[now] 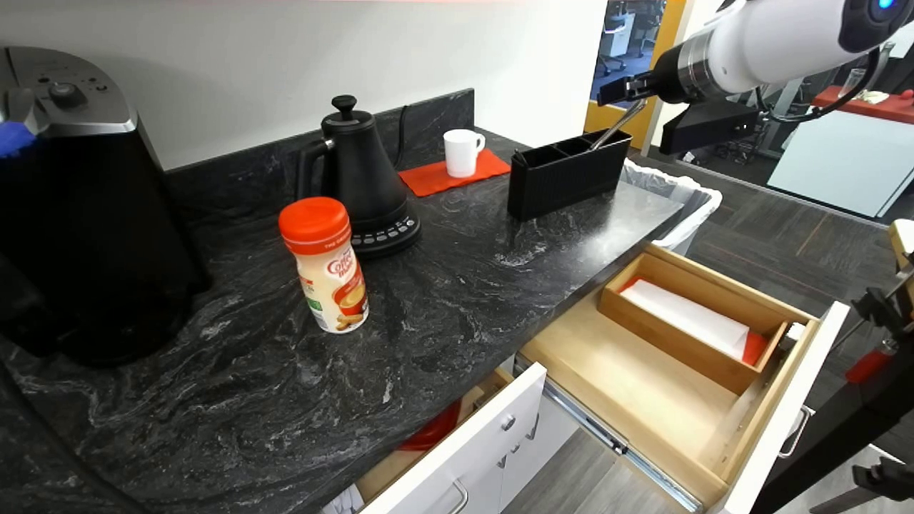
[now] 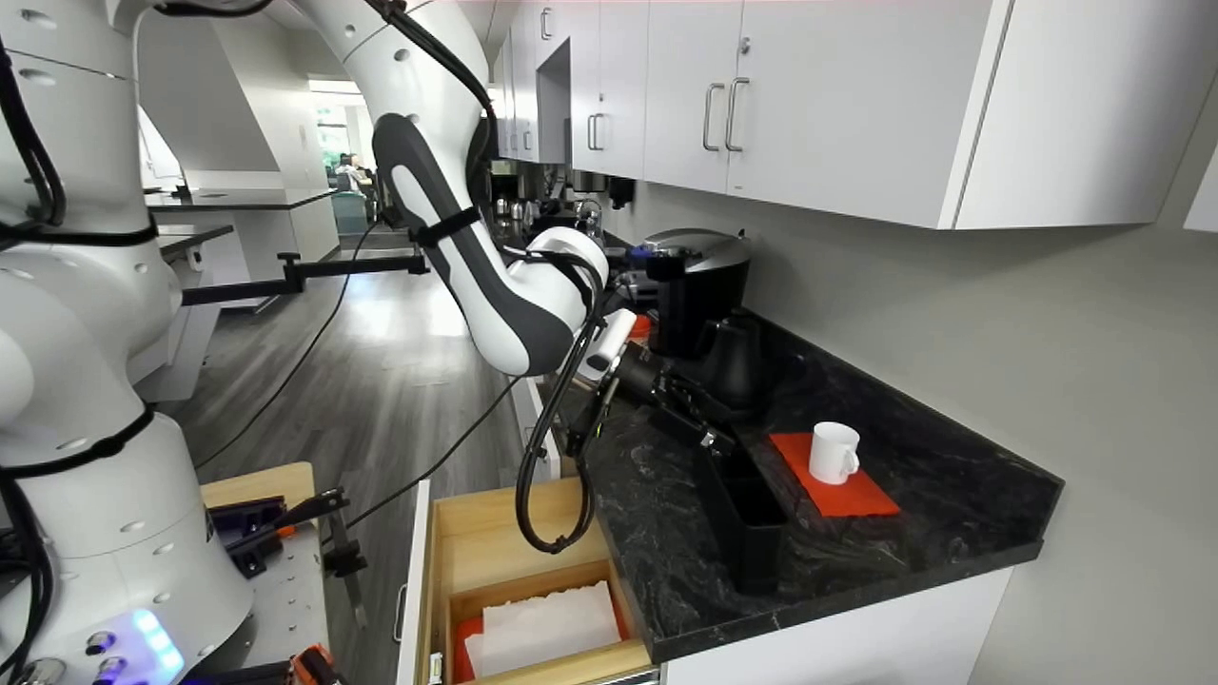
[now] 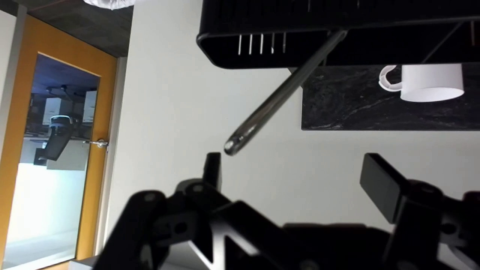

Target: Remove the kitchen knife from the utensil holder and put it in the box that is in the open drawer

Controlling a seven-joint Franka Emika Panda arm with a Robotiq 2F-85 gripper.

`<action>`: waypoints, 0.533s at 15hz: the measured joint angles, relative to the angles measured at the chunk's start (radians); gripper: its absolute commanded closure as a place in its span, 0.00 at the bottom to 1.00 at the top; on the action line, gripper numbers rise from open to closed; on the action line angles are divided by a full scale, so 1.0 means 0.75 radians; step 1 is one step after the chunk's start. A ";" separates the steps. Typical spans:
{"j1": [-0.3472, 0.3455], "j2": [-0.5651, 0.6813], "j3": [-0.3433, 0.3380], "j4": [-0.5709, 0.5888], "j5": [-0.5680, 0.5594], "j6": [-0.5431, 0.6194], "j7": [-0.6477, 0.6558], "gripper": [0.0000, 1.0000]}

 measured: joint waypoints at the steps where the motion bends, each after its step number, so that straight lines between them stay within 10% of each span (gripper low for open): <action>1: -0.025 0.000 0.025 0.002 0.004 0.000 0.000 0.44; 2: -0.046 0.000 0.041 0.002 0.006 0.000 0.000 0.11; 8: -0.038 0.019 -0.010 -0.035 0.049 -0.025 -0.022 0.00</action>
